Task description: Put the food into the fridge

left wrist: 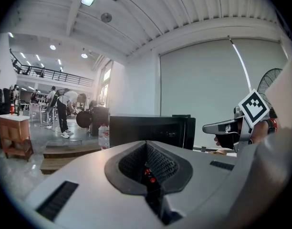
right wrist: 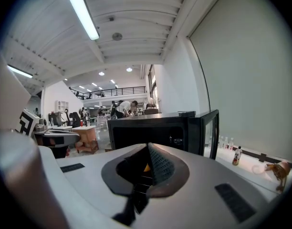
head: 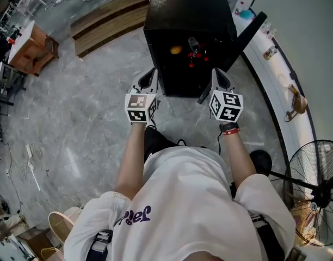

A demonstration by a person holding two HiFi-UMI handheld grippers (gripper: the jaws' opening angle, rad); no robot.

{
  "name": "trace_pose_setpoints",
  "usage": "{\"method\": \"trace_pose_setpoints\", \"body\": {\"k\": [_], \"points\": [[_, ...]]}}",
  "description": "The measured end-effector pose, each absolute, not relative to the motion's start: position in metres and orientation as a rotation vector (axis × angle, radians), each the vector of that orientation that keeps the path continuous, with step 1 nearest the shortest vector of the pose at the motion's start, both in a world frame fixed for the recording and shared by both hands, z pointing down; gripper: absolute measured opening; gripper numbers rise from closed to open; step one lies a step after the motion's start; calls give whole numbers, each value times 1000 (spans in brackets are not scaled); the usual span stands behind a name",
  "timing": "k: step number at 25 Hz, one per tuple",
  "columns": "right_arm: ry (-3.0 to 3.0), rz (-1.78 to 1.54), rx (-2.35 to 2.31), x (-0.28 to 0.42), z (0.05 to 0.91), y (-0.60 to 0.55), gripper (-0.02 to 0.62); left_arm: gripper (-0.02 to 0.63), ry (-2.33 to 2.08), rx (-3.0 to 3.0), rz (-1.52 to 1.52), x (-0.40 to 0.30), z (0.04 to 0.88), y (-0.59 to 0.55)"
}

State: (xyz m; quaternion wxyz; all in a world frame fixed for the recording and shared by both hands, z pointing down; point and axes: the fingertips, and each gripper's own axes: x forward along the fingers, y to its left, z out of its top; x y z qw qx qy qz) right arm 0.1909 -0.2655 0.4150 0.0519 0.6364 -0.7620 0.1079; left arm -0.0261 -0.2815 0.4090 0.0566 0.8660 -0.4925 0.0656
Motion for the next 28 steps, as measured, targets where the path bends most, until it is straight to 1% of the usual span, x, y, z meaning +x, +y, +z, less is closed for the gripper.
{"method": "trace_pose_setpoints", "body": {"k": [28], "points": [[-2316,345,1944,209,417,-262,15,18,-1499,2633,181,-7,406,-277]]}}
